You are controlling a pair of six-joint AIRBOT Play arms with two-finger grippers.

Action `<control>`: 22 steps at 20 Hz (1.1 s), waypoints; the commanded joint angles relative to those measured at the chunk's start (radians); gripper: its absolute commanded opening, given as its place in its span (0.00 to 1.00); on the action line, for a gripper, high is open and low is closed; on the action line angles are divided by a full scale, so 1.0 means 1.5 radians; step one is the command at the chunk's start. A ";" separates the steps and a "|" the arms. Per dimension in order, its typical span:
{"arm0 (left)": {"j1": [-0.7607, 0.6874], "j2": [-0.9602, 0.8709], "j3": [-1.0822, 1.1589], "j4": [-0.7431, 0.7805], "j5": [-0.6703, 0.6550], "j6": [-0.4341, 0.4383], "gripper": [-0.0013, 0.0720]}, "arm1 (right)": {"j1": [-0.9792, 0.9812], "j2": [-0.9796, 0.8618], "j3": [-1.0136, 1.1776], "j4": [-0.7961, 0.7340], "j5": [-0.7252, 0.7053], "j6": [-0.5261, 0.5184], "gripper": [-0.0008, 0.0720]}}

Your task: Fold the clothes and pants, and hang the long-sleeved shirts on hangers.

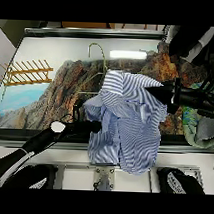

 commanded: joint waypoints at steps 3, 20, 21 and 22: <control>0.010 -0.033 0.041 0.006 -0.014 0.000 0.04 | 0.000 0.002 0.001 0.001 0.000 0.002 0.02; 0.359 0.028 0.128 0.167 -0.160 -0.101 0.03 | 0.002 0.067 0.001 -0.003 0.017 0.135 0.02; 0.363 0.028 0.141 0.170 -0.169 -0.101 0.04 | 0.001 0.067 0.001 -0.004 0.020 0.138 0.02; 0.362 0.029 0.155 0.179 -0.178 -0.101 0.04 | 0.001 0.067 0.001 -0.013 0.018 0.143 0.02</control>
